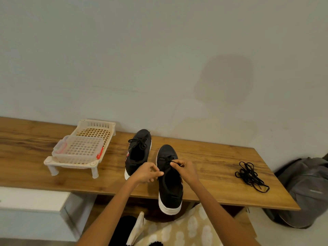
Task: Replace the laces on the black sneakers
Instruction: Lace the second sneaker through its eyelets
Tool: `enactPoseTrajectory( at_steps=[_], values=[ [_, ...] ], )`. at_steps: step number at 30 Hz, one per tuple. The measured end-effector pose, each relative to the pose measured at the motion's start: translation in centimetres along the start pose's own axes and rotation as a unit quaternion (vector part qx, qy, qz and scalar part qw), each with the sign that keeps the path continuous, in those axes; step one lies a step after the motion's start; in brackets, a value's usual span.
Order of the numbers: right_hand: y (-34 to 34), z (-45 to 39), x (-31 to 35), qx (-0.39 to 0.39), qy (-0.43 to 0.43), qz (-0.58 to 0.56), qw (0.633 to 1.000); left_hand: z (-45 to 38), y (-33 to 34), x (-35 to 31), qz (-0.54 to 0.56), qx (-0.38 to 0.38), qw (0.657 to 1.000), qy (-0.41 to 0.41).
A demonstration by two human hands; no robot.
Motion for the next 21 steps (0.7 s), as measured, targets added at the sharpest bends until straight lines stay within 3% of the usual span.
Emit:
enactPoseTrajectory(
  at_steps=[8,13,18,20,21],
  values=[
    [0.1,0.3,0.0,-0.007,0.014,-0.010,1.000,1.0,-0.2,-1.5,-0.055,0.015,0.995,0.082],
    [0.0,0.2,0.0,-0.010,0.010,-0.007,1.000,2.3,-0.7,-3.0,-0.048,0.125,0.979,0.152],
    [0.3,0.0,-0.5,-0.008,0.017,-0.025,1.000,2.7,-0.7,-3.8,-0.122,0.251,0.951,0.132],
    [0.3,0.0,-0.9,-0.016,0.018,-0.036,0.999,1.9,-0.8,-3.5,-0.118,0.240,0.956,0.116],
    [0.4,0.0,-1.0,-0.022,0.016,-0.041,0.999,1.2,-1.0,-3.2,-0.095,0.194,0.970,0.108]
  ],
)
Point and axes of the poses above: each hand's wrist, its own z-axis away from the middle knuckle, its own y-axis out of the palm, x = y × z, the point moved 4 cm from there along -z, towards the middle knuckle, and after that the axes turned 2 degrees about -y, right-handed, at the moved point
